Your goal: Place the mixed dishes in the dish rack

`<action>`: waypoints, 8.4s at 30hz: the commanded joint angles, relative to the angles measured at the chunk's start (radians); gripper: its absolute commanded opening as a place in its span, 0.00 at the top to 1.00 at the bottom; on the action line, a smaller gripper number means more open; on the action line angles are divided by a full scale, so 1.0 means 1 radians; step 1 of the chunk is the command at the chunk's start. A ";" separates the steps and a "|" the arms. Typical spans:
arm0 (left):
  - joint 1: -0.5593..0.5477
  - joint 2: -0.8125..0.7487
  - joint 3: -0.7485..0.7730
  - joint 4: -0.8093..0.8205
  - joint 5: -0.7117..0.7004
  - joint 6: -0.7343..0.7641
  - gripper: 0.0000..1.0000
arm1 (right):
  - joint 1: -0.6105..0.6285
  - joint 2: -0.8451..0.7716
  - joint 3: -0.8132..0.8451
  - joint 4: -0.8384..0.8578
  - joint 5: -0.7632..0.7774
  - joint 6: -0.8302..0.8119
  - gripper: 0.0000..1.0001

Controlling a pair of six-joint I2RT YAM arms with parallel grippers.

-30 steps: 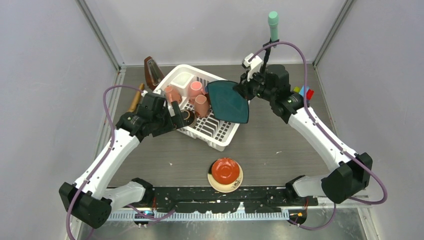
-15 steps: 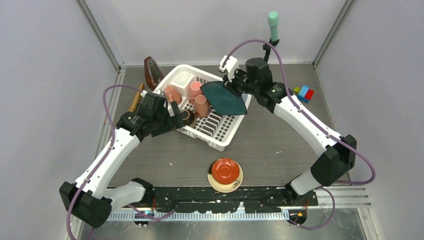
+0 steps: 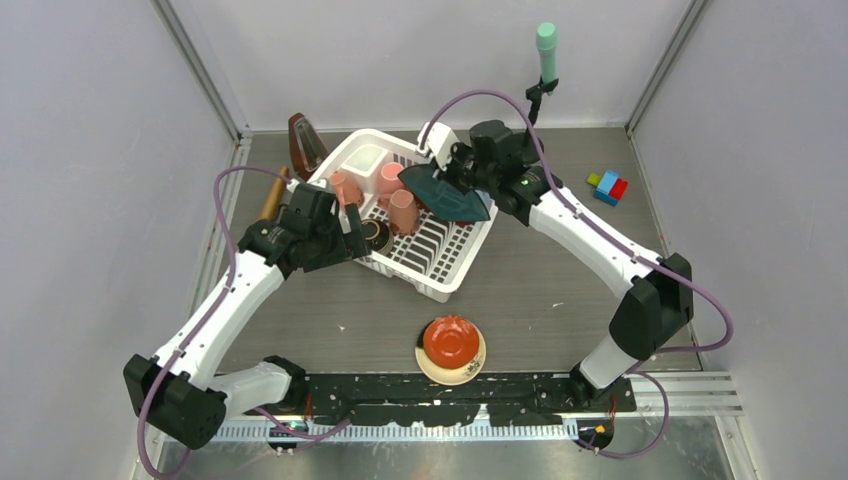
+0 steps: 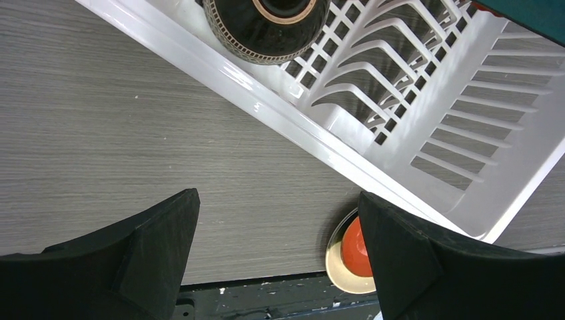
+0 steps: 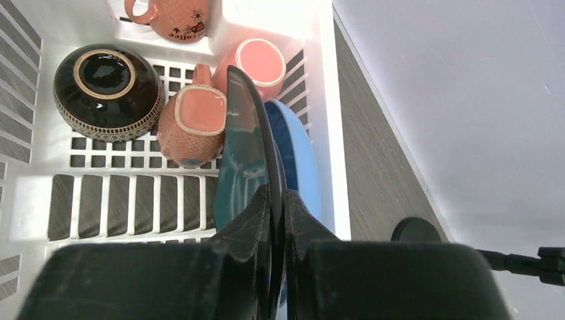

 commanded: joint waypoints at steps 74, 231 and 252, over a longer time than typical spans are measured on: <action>-0.507 -0.179 -0.360 0.352 0.188 -0.119 0.15 | 0.045 -0.945 -0.768 -0.348 0.217 1.205 0.19; -0.698 -0.218 -0.665 0.599 -0.167 -0.376 1.00 | 0.230 -0.519 -1.045 -0.195 0.230 1.580 0.94; -0.697 -0.200 -0.283 0.172 -0.135 -0.144 1.00 | 0.230 -0.568 -0.354 -1.003 0.719 1.449 1.00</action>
